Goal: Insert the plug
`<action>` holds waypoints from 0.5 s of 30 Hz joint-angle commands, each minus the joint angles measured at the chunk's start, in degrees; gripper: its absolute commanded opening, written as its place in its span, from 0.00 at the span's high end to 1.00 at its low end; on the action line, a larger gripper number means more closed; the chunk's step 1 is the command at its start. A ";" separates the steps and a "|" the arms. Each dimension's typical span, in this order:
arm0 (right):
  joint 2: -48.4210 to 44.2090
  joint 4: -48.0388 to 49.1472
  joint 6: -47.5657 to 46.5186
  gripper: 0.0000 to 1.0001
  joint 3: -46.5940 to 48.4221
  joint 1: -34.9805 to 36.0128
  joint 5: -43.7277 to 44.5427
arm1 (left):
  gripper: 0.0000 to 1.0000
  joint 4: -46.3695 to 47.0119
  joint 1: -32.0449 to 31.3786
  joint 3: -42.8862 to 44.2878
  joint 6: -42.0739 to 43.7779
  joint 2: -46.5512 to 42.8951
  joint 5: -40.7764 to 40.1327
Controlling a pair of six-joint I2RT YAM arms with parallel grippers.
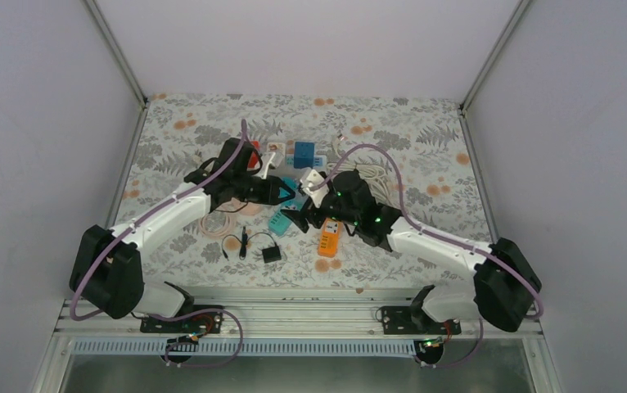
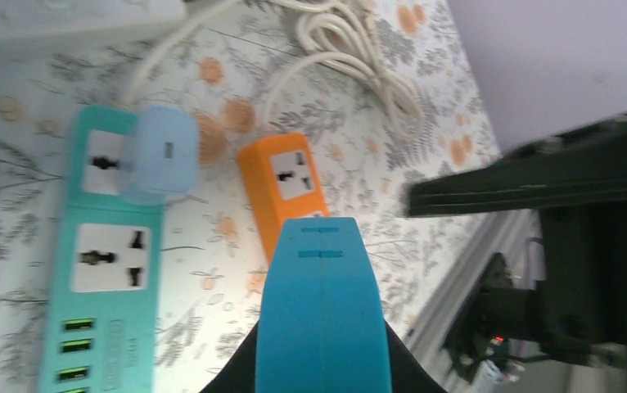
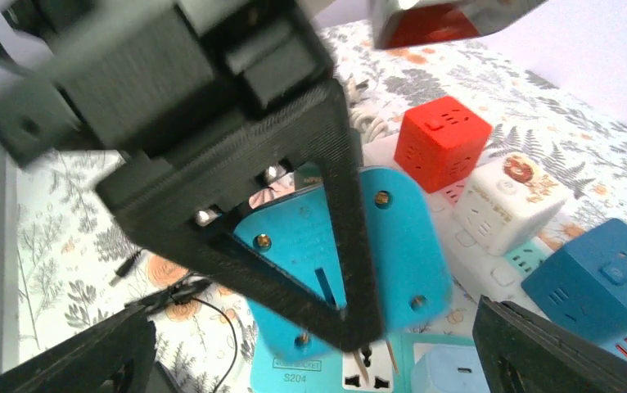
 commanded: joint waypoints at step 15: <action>-30.00 -19.16 38.05 0.00 -4.78 -9.36 33.88 | 0.98 -13.21 -14.79 11.32 11.89 8.36 -37.47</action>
